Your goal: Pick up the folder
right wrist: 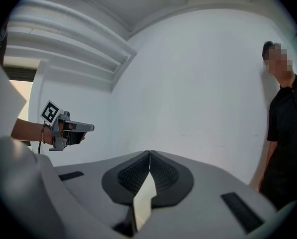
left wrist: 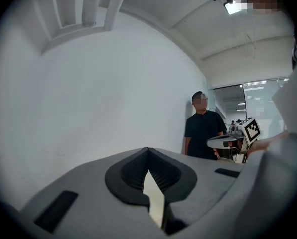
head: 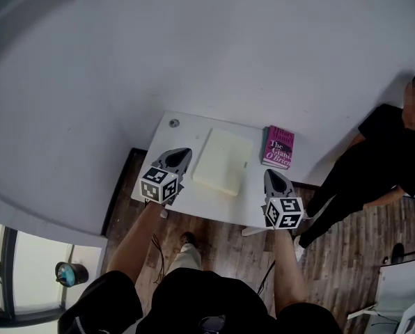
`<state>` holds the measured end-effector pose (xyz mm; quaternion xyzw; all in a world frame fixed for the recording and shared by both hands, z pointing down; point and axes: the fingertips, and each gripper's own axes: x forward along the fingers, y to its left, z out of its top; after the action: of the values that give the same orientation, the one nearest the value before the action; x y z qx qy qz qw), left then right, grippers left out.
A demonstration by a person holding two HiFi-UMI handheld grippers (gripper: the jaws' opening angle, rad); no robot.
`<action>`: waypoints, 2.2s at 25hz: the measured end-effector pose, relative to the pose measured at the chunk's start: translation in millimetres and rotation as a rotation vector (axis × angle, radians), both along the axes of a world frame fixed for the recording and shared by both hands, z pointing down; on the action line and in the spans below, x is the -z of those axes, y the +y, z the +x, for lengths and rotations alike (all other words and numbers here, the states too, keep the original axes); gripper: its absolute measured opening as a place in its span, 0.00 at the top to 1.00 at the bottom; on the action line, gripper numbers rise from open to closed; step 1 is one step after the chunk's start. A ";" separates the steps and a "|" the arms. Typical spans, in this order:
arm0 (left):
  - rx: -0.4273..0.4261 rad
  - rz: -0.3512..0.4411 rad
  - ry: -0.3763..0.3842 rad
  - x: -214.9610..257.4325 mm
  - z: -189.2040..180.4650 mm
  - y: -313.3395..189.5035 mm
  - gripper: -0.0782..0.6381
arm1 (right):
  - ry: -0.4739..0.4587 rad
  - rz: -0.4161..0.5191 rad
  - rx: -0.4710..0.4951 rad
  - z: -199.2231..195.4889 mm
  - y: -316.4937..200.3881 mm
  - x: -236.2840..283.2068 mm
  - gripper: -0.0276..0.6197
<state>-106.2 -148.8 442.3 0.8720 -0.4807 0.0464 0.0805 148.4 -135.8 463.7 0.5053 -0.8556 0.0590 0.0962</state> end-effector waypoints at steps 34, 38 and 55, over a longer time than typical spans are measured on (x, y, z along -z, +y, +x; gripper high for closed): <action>-0.204 -0.016 -0.024 -21.9 -40.2 -143.2 0.86 | -0.011 -0.031 -0.154 -58.1 -120.0 -24.0 0.92; -0.210 -0.013 -0.024 -25.5 -38.7 -148.6 0.86 | -0.010 -0.032 -0.164 -56.5 -123.9 -27.6 0.92; -0.229 -0.066 -0.003 -60.3 -20.8 -175.4 0.86 | -0.021 -0.079 -0.199 -33.1 -149.0 -54.0 0.92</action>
<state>-126.9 -324.2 502.6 0.9180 -0.3762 0.0725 0.1027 115.3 -284.9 517.8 0.5829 -0.7991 0.1074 0.1006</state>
